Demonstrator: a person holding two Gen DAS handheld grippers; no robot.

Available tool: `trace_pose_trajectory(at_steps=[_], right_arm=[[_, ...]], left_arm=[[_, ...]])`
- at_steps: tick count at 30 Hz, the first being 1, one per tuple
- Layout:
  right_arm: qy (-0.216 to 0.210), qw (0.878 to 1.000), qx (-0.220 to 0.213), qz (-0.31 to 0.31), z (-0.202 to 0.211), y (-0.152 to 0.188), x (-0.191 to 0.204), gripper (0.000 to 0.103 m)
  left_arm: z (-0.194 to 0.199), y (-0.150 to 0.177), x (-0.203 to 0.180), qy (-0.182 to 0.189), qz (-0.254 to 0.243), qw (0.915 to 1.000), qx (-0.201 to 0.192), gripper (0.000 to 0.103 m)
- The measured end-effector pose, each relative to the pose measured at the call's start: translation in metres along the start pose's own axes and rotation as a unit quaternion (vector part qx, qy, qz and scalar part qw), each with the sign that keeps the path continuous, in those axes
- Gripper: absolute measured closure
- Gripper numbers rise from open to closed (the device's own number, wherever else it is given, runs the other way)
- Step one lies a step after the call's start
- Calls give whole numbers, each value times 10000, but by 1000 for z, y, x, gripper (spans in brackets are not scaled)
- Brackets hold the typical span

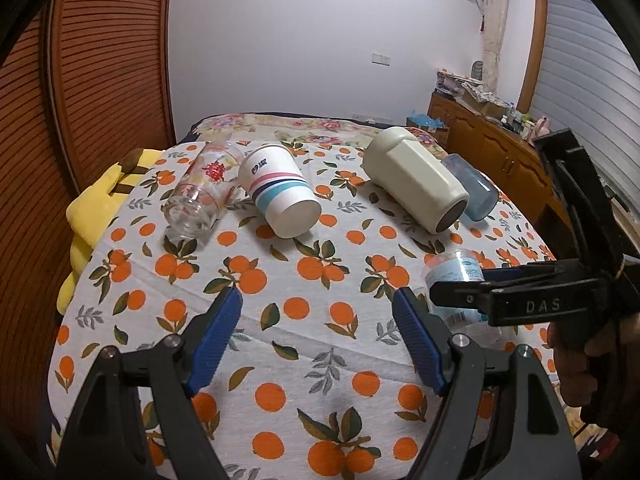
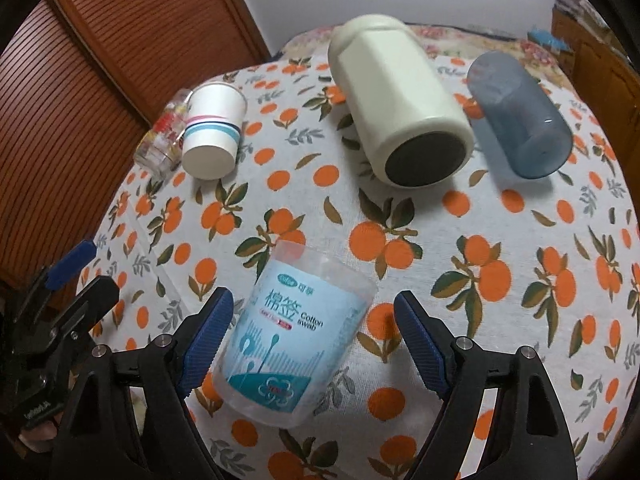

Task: Flip cup upright
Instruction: 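Rotate the container open end up with the right tool and lower it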

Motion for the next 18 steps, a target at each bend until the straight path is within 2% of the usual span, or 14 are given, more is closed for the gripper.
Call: trace_pose_trajectory(at_steps=[5, 13, 16, 18], right_arm=[[-116, 9994, 308, -64, -8, 0, -1, 19], [-93, 9986, 525, 25, -15, -6, 4, 24], [-182, 9982, 577, 20, -18, -9, 4, 33], [-215, 9984, 525, 51, -17, -11, 5, 35]], left_arm=[[0, 0, 0, -3, -5, 10000, -3, 25], [0, 1, -3, -6, -54, 10000, 39, 25], [0, 1, -3, -6, -52, 10000, 39, 25], [0, 2, -3, -11, -33, 10000, 47, 25]])
Point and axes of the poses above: each gripper's, at about its wrist camera, not at the fingertips, and z roughly against the way its jaws point, x to its left, y to its underside, the point moved 8 cm from there along -z, roughly the way its jaws point, and after that the axes turned 11 degrees about x, right-handed, at the moved point
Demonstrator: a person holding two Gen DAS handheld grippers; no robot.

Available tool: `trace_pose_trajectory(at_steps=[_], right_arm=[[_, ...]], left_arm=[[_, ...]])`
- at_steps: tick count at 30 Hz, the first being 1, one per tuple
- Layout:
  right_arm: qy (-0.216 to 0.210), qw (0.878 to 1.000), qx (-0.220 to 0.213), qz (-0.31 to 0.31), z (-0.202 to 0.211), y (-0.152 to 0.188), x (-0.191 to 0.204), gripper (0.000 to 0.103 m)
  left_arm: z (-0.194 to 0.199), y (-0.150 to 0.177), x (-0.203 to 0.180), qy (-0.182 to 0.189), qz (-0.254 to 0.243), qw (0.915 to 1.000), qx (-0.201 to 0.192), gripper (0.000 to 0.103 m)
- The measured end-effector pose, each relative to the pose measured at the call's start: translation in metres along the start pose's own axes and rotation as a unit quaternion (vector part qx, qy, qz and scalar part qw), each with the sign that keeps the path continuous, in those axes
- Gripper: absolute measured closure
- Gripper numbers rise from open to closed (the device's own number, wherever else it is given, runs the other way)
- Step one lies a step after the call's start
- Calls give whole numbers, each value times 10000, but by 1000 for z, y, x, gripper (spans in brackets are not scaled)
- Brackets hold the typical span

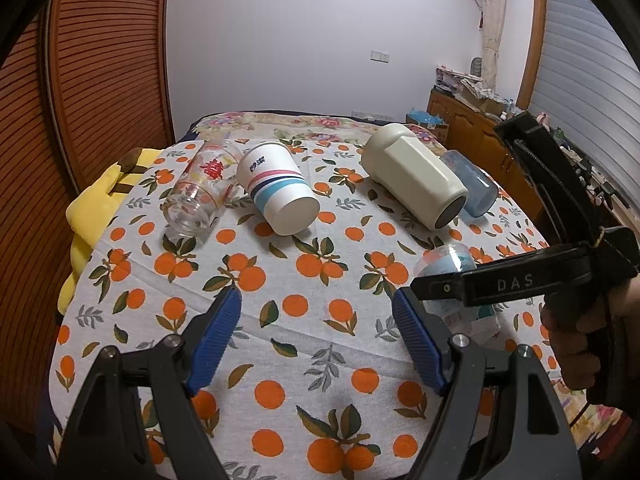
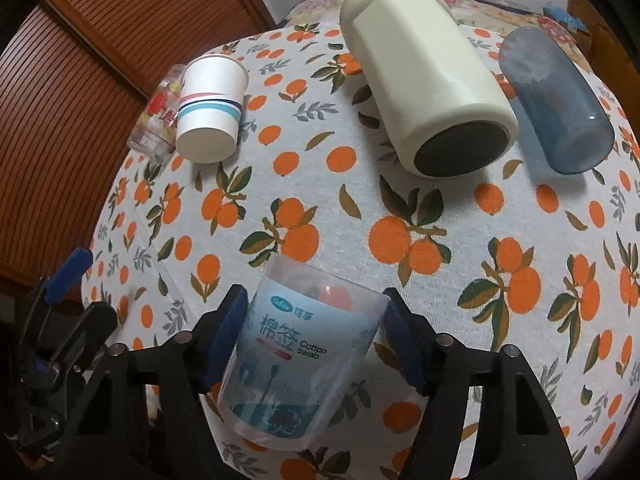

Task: Flip cup upright
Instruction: 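Rotate the container open end up with the right tool and lower it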

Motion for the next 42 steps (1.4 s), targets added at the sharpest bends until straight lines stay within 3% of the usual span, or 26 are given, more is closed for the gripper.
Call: trace_pose_trajectory(at_steps=[4, 10, 16, 29, 36, 38, 42], right_arm=[[-37, 9989, -435, 193, 12, -4, 2, 36], [485, 9919, -995, 622, 28, -2, 7, 36], [1027, 9761, -1537, 1143, 47, 0, 17, 42], [1293, 9689, -1544, 1435, 37, 7, 23, 43], [1025, 9737, -1494, 1381, 33, 9, 26, 43], [991, 9743, -1502, 1354, 33, 9, 26, 37], [829, 9773, -1500, 1248, 34, 9, 25, 34]], left_arm=[[-1, 0, 3, -6, 39, 10000, 4, 25], [-1, 1, 5, -14, 45, 10000, 6, 25], [-2, 1, 5, -18, 53, 10000, 8, 25], [3, -1, 9, -65, 103, 9999, -85, 25], [10, -4, 10, -32, 79, 9997, -227, 25], [12, -5, 10, -32, 66, 9996, -264, 25], [17, -6, 9, -80, 32, 9994, -321, 25]])
Point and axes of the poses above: each gripper's, at about its wrist camera, not at the fingertips, and z roughly against the way its jaws point, x to its left, y to its underside, the point moved 8 cm from there along -z, roughly the way its jaws point, and after that the axes turned 11 degrees about x, right-handed, at the moved point
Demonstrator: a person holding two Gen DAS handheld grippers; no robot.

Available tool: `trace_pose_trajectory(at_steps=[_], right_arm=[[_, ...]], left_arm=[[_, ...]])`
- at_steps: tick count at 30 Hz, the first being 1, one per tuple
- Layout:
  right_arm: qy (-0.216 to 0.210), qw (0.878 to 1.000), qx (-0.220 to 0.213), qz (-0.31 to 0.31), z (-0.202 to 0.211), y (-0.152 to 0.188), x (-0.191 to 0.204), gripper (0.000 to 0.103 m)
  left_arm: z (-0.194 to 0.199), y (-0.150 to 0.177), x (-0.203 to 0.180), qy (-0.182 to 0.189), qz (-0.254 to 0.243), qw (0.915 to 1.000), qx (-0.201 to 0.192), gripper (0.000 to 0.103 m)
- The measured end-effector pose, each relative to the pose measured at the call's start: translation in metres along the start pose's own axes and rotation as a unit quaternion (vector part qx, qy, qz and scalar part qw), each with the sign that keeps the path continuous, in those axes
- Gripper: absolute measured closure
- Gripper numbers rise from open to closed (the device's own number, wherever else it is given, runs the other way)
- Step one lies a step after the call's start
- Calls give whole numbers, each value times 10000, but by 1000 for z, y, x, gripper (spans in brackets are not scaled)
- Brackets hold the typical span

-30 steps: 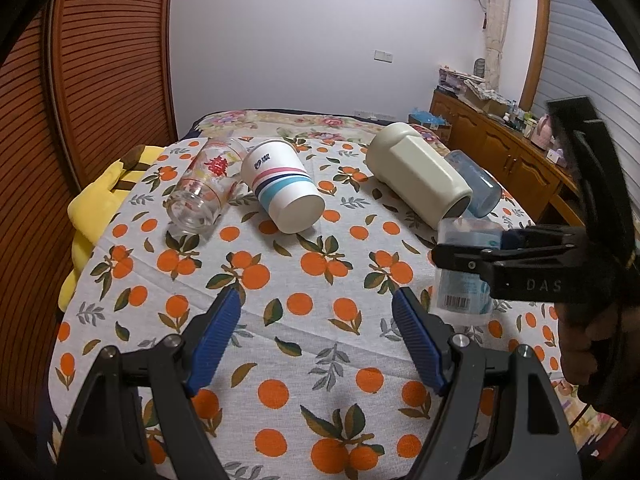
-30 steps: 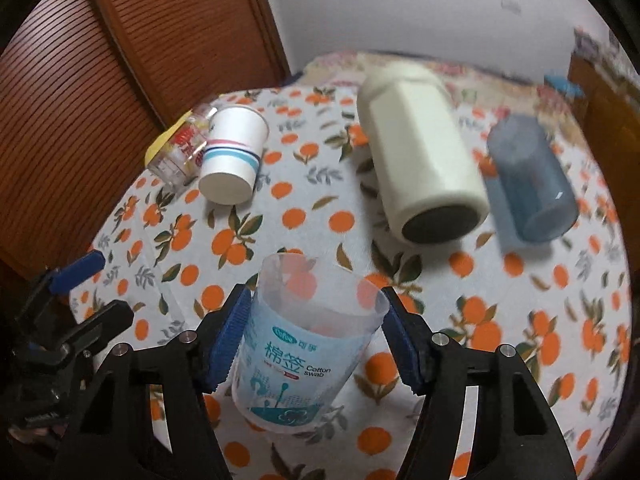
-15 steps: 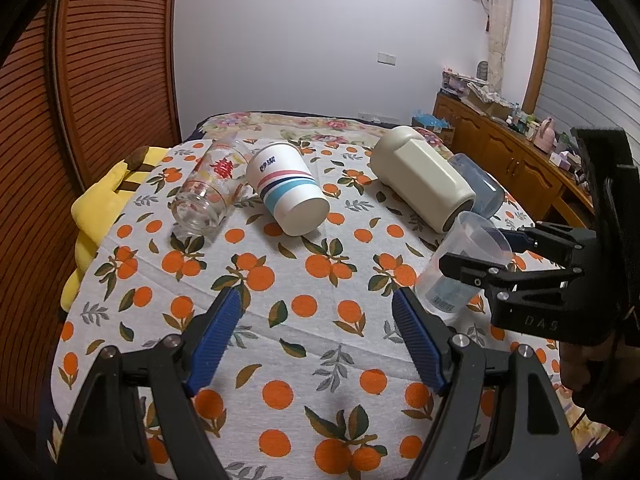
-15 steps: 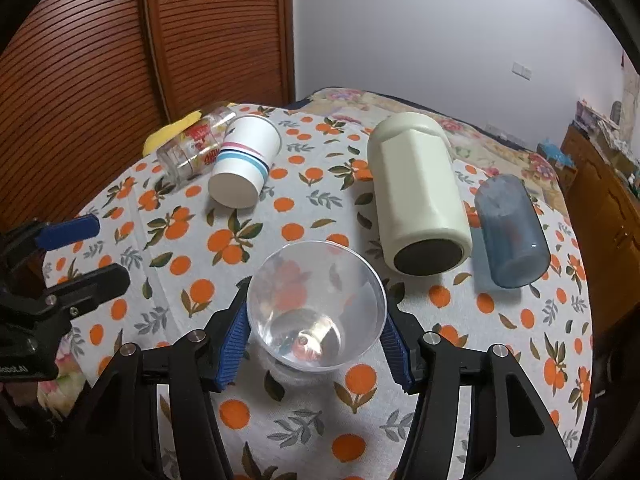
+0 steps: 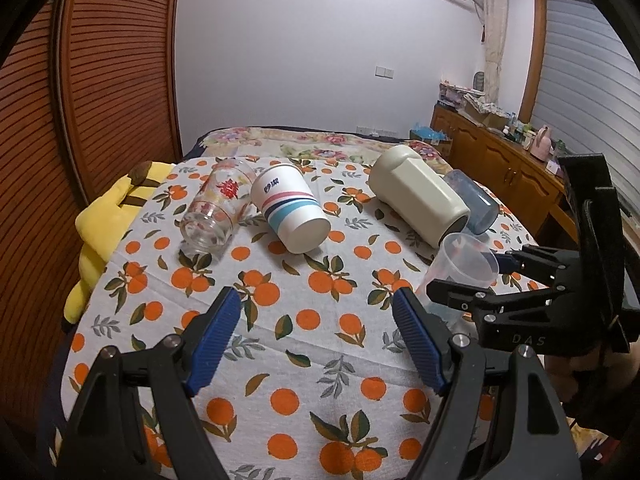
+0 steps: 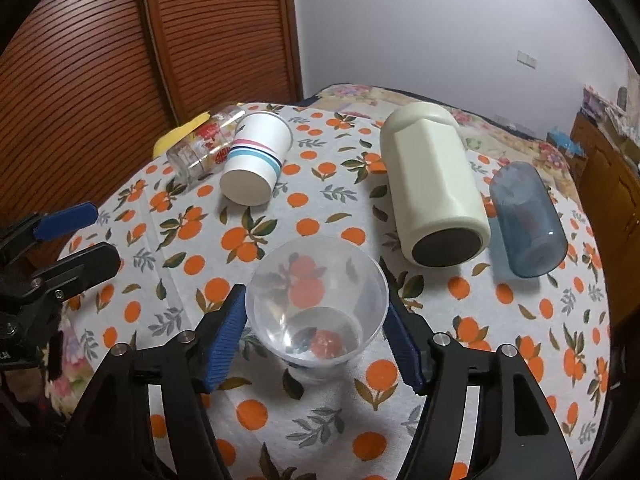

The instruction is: Flip cup upright

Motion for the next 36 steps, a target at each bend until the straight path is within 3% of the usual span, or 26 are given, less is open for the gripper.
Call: trace_pose_trajectory(at_steps=[10, 16, 28, 32, 36], right_arm=[[-323, 9989, -205, -267, 9, 2, -5, 25], [-335, 9967, -565, -482, 33, 7, -10, 18], [502, 9827, -1387, -1118, 91, 38, -29, 12], [564, 9775, -1562, -1304, 105, 45, -33, 0], [719, 9743, -1694, -1300, 115, 51, -33, 0]], left_arm=[[2, -2, -4, 33, -26, 10000, -25, 25], [11, -5, -11, -58, -135, 9998, -160, 25], [31, -9, -39, -51, -416, 9980, -477, 20], [38, -8, -46, -18, -492, 9971, -581, 17], [45, -5, -51, 24, -514, 9968, -605, 15]])
Point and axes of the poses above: each gripper's, at about its wrist camera, not at the fingertips, and z roughly against the way its jaws point, x to its left, y to its underside, the point moved 8 cm from there along -z, roughly the way its jaws point, and after that the axes turned 11 degrees about x, right-handed, at the moved point
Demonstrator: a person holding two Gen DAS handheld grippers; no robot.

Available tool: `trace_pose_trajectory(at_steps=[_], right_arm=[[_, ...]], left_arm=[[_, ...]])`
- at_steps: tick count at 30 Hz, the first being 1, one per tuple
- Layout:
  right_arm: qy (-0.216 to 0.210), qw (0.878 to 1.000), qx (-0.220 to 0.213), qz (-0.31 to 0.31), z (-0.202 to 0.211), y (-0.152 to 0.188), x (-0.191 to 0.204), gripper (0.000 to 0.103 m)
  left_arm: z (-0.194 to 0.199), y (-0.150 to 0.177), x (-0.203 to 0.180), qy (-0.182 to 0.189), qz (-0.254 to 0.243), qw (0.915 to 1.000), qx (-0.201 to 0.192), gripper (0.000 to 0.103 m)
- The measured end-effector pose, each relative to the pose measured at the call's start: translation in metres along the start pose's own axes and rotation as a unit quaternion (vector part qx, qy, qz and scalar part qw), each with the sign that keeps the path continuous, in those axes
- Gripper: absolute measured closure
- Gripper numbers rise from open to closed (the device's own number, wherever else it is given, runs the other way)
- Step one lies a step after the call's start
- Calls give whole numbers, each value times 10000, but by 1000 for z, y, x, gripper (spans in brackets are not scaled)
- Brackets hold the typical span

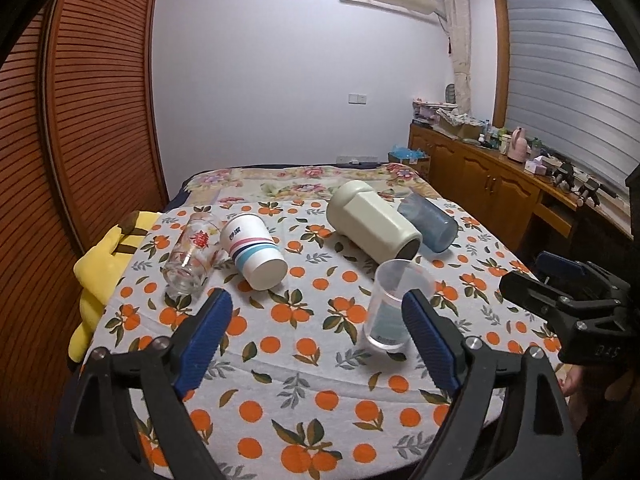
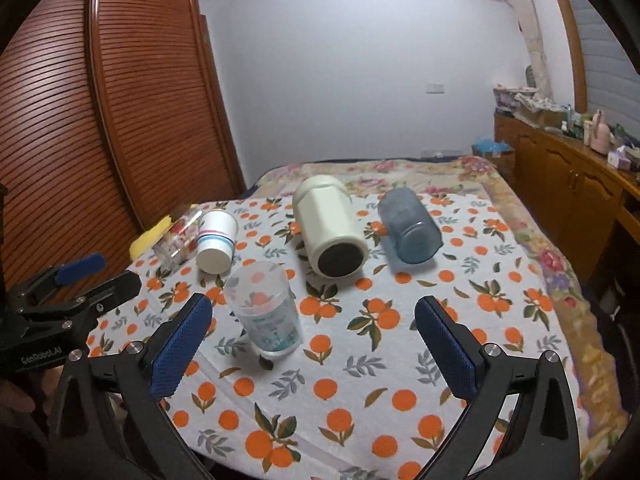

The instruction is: Flip cup upright

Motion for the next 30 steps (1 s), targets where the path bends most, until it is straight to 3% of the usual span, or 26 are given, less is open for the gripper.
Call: trace_pose_trajectory(at_steps=[15, 30], right_arm=[[313, 9994, -124, 67, 9, 14, -6, 0], [315, 9994, -146, 57, 9, 15, -6, 0]], left_arm=[[14, 15, -5, -64, 38, 10000, -18, 12], [14, 16, -5, -34, 62, 10000, 12, 12]])
Point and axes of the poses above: each gripper's, at about its wrist camera, not at the fingertips, and z roughly against the way its jaws point, x to its left, y to its underside, the point moved 8 cm from there along -z, roughly the way its jaws point, and after that the axes turned 11 degrees about x, right-handed, at the moved point
